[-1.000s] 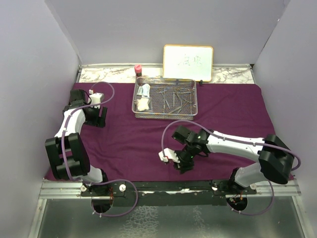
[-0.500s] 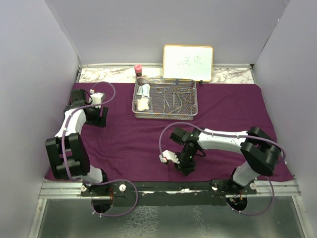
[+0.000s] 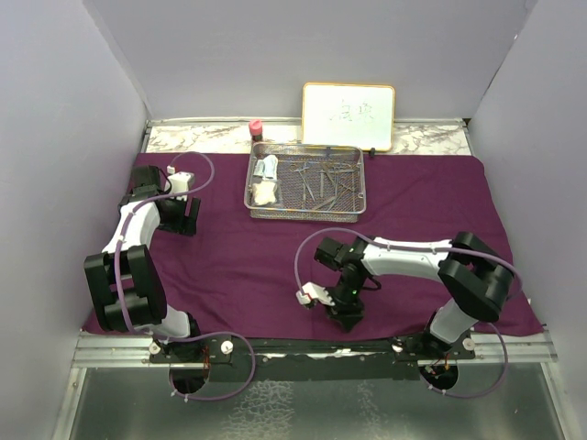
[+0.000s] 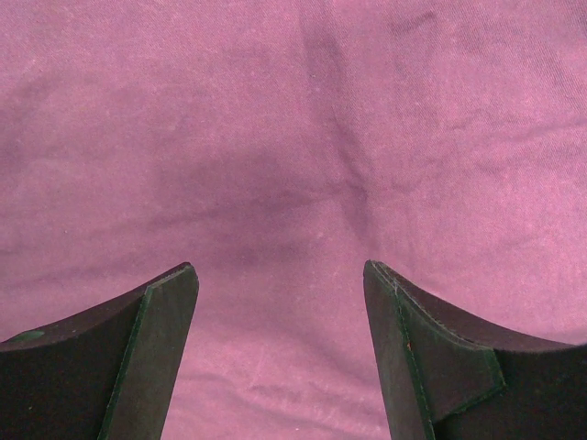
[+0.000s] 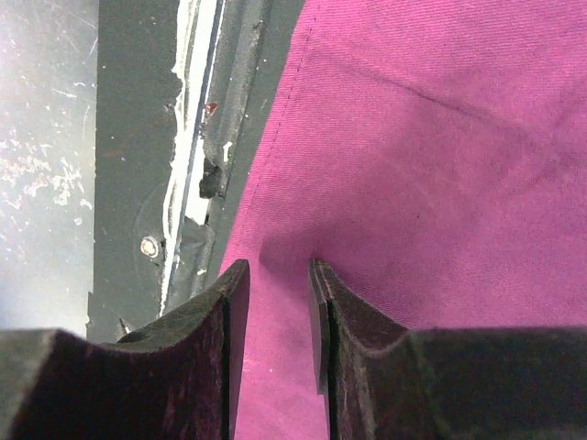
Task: Open and lay out the surgical kit
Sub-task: Smooth out the surgical kit at the center of the board.
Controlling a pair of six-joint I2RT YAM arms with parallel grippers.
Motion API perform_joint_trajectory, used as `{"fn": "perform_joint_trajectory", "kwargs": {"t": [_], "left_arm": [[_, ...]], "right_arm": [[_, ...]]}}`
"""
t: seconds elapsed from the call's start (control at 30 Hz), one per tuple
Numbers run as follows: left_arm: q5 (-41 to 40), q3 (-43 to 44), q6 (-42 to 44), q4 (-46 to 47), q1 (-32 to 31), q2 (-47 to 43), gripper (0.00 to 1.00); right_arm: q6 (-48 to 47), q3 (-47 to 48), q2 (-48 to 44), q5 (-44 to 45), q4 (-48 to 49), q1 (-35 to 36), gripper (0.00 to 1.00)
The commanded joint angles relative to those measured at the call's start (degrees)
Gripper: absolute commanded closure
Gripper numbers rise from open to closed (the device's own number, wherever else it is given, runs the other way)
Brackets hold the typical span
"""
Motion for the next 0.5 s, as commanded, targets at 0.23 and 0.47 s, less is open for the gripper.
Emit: {"fn": "perform_joint_trajectory", "kwargs": {"t": [0.23, 0.47], "left_arm": [[-4.4, -1.9, 2.0, 1.1, -0.4, -2.3, 0.24], [-10.7, -6.1, 7.0, -0.7, -0.4, -5.9, 0.24]], "right_arm": [[3.8, 2.2, -11.8, 4.1, 2.3, -8.4, 0.64], [-1.4, 0.8, -18.7, 7.9, -2.1, -29.7, 0.63]]}}
